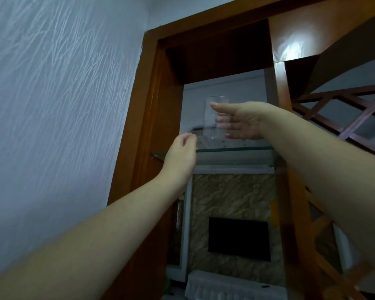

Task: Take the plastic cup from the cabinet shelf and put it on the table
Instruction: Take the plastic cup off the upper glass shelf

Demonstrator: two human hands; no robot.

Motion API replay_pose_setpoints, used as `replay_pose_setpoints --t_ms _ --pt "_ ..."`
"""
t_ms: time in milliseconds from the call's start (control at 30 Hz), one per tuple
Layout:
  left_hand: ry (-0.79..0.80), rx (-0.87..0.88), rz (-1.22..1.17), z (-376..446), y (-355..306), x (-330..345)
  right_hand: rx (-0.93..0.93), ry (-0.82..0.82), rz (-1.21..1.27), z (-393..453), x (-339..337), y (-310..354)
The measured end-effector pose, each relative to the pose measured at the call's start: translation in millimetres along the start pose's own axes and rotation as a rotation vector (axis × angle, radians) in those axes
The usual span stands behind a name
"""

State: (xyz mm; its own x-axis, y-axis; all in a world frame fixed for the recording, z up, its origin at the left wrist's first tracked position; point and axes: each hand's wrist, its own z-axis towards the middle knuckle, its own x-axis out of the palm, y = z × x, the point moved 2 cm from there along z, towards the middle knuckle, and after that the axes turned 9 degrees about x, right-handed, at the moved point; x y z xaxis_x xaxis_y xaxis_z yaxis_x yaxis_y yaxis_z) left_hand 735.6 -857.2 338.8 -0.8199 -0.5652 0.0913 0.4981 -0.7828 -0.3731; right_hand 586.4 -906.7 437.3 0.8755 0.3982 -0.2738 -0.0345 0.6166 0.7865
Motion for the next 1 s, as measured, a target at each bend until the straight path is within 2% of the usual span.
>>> replay_pose_setpoints --t_ms 100,367,533,767,1000 --pt "0.022 -0.191 -0.310 -26.2 -6.6 17.8 -0.052 0.053 0.010 -26.7 -1.1 -2.4" --pt "0.033 -0.357 -0.726 -103.9 -25.7 49.8 -0.082 0.196 -0.017 -91.2 -11.5 -49.6" --pt "0.010 -0.448 -0.785 -161.2 -35.2 70.1 -0.057 0.234 0.007 -132.0 -29.6 -98.2" --pt "-0.120 -0.574 -0.753 -247.5 -44.7 90.3 -0.022 0.339 0.101 -197.1 -46.1 -151.9" --pt "-0.180 -0.662 -0.692 -333.6 -73.7 85.2 0.044 0.439 0.249 -270.8 -27.6 -189.7"
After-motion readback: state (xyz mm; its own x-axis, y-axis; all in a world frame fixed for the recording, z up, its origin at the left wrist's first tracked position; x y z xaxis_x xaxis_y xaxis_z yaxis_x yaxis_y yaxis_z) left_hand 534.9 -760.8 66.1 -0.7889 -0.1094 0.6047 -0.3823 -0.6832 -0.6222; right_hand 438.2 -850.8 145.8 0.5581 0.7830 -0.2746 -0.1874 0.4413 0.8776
